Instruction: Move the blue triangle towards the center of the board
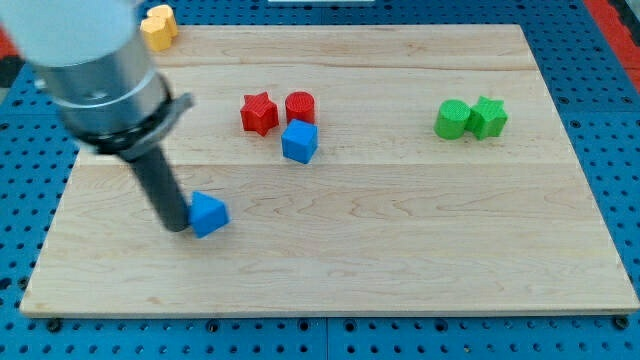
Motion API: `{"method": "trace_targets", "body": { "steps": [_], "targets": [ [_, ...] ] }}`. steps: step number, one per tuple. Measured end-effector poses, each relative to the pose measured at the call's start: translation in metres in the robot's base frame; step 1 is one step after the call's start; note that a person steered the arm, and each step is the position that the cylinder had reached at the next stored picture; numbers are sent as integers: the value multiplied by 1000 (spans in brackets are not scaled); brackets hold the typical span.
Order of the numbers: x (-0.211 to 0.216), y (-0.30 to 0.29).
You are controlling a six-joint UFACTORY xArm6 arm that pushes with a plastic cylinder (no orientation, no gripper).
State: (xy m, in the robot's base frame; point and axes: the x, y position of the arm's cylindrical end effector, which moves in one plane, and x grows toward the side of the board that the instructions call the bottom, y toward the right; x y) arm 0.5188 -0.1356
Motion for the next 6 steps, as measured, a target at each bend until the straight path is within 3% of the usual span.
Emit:
{"method": "trace_targets", "body": {
  "steps": [2,3,4,6],
  "targets": [
    [50,12],
    [14,41],
    [-14,29],
    [9,73]
  ]
}}
